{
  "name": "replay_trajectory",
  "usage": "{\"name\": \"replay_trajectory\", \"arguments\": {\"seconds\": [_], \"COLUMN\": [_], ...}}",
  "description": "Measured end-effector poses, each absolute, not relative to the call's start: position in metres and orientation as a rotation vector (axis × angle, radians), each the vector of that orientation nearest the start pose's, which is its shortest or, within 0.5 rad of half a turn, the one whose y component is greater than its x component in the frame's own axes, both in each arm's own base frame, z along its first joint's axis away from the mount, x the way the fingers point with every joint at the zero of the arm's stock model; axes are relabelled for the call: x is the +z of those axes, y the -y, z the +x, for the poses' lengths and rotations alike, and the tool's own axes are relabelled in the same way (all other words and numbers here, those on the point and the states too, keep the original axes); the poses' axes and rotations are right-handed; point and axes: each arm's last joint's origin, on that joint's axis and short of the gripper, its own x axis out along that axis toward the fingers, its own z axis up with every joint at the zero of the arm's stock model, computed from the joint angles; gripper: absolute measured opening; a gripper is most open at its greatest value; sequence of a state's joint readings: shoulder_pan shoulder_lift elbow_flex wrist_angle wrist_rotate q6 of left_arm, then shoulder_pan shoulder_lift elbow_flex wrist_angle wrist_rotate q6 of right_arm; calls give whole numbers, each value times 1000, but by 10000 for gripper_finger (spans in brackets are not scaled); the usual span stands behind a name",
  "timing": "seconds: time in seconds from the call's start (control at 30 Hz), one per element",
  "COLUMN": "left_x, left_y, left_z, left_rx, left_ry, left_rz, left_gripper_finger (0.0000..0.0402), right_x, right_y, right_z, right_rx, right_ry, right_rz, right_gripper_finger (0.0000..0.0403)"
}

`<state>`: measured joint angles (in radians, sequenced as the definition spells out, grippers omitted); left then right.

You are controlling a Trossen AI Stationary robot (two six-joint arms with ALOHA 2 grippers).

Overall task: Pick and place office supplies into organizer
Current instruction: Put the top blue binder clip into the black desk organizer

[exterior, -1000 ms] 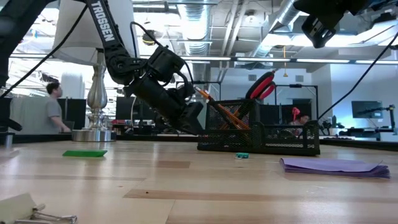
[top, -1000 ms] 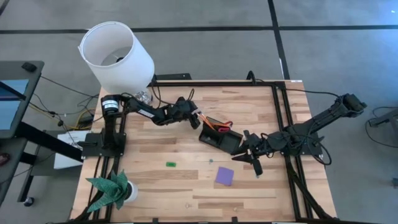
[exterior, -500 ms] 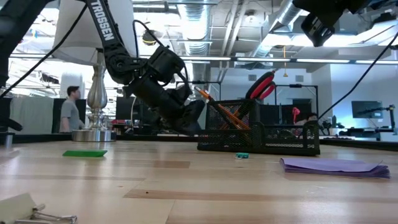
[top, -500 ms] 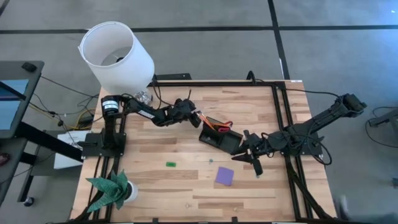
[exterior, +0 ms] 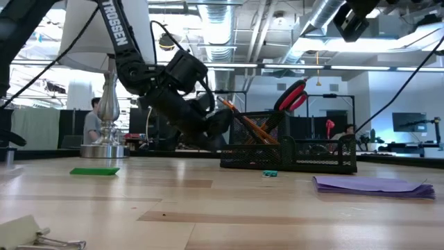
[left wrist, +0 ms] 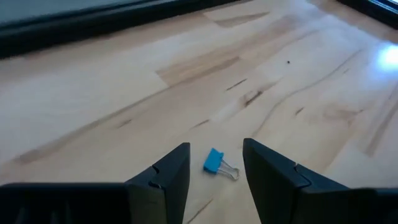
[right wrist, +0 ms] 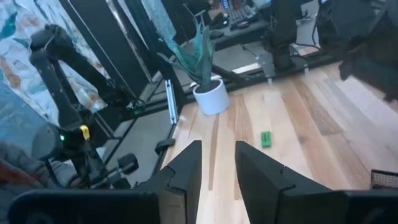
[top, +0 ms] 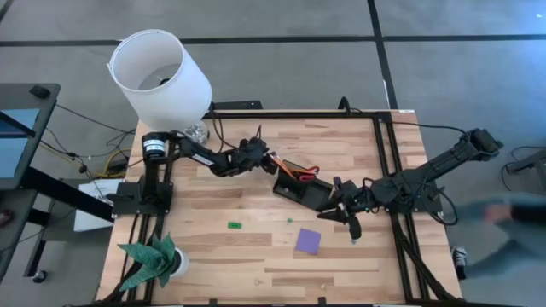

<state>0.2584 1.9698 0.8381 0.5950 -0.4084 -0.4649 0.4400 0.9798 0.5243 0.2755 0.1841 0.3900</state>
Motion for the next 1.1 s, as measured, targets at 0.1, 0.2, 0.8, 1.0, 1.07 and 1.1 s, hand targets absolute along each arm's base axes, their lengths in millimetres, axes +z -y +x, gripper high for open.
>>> {"name": "replay_trajectory", "arguments": {"seconds": [0.1, 0.2, 0.8, 1.0, 1.07, 1.1], "left_x": [88, 77, 72, 72, 72, 73], "left_y": [-103, -106, -115, -114, -111, -110], "left_z": [353, 364, 387, 387, 388, 388], "left_rx": [746, 743, 779, 725, 697, 685], "left_ry": [-383, -387, -630, -651, -662, -667], "left_rz": [-412, -412, -319, -313, -293, -280], "left_gripper_finger": [142, 142, 74, 7, 6, 3], "right_x": [252, 252, 244, 241, 240, 240], "right_y": [-83, -77, -73, -79, -81, -82], "right_z": [197, 200, 200, 196, 195, 194], "right_rx": [202, 175, 144, 158, 167, 173], "right_ry": [-213, -209, -282, -326, -338, -340], "right_rz": [330, 332, 325, 363, 361, 363], "right_gripper_finger": [93, 93, 93, 93, 93, 93]}}
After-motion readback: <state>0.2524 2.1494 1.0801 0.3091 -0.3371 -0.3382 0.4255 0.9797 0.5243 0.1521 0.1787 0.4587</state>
